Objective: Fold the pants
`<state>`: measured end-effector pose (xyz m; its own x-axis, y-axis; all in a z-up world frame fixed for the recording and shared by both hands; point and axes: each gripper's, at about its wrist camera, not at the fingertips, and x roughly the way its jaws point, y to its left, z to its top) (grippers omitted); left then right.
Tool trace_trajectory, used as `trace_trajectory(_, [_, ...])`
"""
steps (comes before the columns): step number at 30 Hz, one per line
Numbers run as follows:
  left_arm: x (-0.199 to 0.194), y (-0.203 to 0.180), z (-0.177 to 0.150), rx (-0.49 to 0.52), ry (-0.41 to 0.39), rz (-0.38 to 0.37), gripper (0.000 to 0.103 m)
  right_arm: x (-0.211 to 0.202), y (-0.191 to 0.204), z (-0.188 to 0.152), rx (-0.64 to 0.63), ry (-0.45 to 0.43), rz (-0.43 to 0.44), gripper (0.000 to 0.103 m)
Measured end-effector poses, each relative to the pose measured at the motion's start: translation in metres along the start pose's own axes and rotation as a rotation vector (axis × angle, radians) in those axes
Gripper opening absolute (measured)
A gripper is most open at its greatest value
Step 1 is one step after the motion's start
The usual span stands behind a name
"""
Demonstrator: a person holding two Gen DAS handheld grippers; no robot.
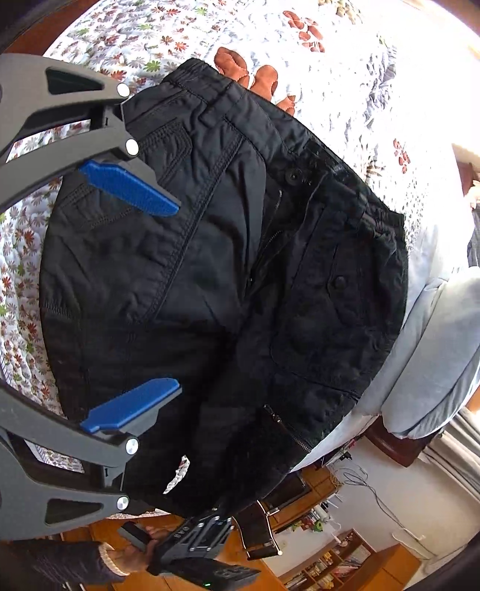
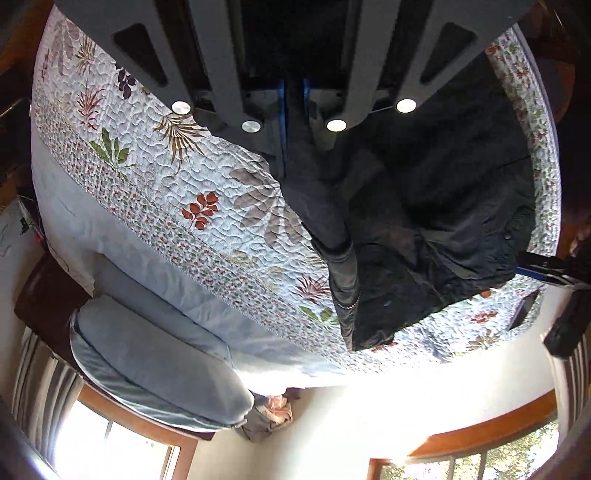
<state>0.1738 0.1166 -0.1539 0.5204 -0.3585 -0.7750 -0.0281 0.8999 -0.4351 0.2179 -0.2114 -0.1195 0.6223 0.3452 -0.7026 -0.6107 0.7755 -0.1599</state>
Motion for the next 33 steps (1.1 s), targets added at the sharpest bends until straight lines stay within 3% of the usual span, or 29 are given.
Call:
trace_trajectory(3, [-0.004, -0.015, -0.003, -0.021, -0.013, -0.062, 0.09, -0.02, 0.035, -0.027, -0.026, -0.018, 0.045, 0.006])
trace_trajectory(7, [-0.008, -0.027, -0.012, -0.048, -0.034, -0.109, 0.09, -0.017, 0.063, -0.068, 0.02, 0.014, 0.111, 0.006])
trace_trajectory(14, [0.018, -0.022, -0.04, -0.099, 0.053, -0.024, 0.09, -0.007, 0.082, -0.112, 0.104, 0.063, 0.16, 0.006])
trace_trajectory(18, [0.043, -0.005, -0.057, -0.205, 0.136, 0.001, 0.09, -0.003, 0.091, -0.127, 0.108, 0.091, 0.153, 0.006])
trace_trajectory(21, [0.046, 0.0, -0.065, -0.234, 0.11, -0.007, 0.088, 0.001, 0.097, -0.131, 0.089, 0.106, 0.147, 0.006])
trace_trajectory(24, [0.04, -0.001, -0.066, -0.232, 0.036, -0.016, 0.08, 0.009, 0.094, -0.136, 0.127, 0.131, 0.161, 0.008])
trace_trajectory(29, [0.043, 0.005, -0.075, -0.218, 0.017, 0.028, 0.06, 0.003, 0.096, -0.138, 0.166, 0.144, 0.149, 0.024])
trace_trajectory(31, [0.042, 0.01, -0.073, -0.215, 0.001, 0.035, 0.055, -0.015, 0.089, -0.144, 0.226, 0.136, 0.152, 0.065])
trace_trajectory(33, [0.043, 0.014, -0.071, -0.222, -0.01, 0.036, 0.053, -0.045, 0.078, -0.154, 0.3, 0.084, 0.152, 0.073])
